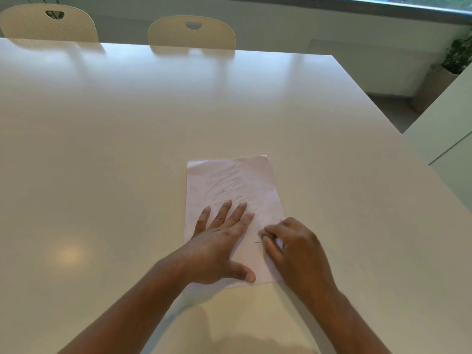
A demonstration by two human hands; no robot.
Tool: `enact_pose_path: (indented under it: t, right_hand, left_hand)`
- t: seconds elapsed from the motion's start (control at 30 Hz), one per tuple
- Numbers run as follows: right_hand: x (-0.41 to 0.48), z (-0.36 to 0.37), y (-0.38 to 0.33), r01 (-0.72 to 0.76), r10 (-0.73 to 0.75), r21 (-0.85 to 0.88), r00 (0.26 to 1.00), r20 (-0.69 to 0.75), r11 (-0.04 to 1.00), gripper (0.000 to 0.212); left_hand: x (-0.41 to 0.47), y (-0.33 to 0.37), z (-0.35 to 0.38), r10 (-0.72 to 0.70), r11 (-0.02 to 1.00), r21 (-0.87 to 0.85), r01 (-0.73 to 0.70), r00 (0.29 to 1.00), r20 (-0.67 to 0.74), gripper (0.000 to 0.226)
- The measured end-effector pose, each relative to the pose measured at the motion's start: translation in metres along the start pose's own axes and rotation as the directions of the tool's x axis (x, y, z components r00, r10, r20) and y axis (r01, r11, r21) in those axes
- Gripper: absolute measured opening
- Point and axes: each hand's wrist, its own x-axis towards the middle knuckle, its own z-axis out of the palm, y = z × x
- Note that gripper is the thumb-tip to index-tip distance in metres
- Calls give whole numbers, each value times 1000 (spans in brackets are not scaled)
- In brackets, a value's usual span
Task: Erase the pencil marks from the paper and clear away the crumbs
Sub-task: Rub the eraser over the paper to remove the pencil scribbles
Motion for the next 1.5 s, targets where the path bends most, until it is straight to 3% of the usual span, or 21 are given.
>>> enact_pose_path:
  t: [0.07,0.2,0.27,0.37,0.43,0.57,0.63,0.77,0.97,1.1,1.27,1.43,1.5]
  right_hand:
    - [10,-1,4,-39,38,-45,999,-36,998,5]
    - [-10,3,-20,96,-93,-34,994,60,995,11]
    - [-15,3,-23,153,-144,-114,986,86,982,12]
    - [7,1,-3,68,-73,-260,997,-8,963,15]
    - [18,-2,4,10,-18,-254,999,-30,967,13]
    - [-3,4,-17,141,-126,-129,985,116,982,17]
    - [-6,4,-18,173,-152,-182,980,125,968,18]
    - [18,-1,3,-13,3,-292,999,-33,956,15]
    - [-15,3,-24,141,-120,-237,988,101,961,17]
    - [2,-3,-2,1,-15,-326,999,-39,945,16]
    - [-27,3,-25,125,-114,-269,992,55,955,12]
    - [-6,-6,-2,-28,1,-359,997,-74,933,17]
    - [-11,-3,-10,12,-27,-329,999,-40,944,15]
  left_hand:
    - [0,0,-1,-4,1000,2,4,1000,-10,129]
    - [-3,-2,0,-2,1000,2,3,999,-38,130]
    - [-3,-3,0,-3,1000,6,3,999,-38,131]
    - [-2,-3,-2,-4,1000,21,4,1000,-21,133]
    - [-2,-3,-2,0,1000,21,1,1000,-21,133]
    - [-2,-3,-1,-1,1000,22,1,1000,-21,132]
    - [-1,-3,-1,1,1000,25,0,1000,-22,132]
    - [0,-4,-1,-3,1000,29,4,1000,-9,132]
    - [-1,-4,0,2,1000,18,-1,1000,-18,131]
    - [0,-5,0,8,1000,26,-8,1000,-14,130]
    - [-1,-4,1,13,1000,18,-13,1000,-23,129]
    - [1,-5,0,7,1000,25,-6,1000,-13,130]
    - [0,-5,1,7,1000,27,-6,1000,-20,129]
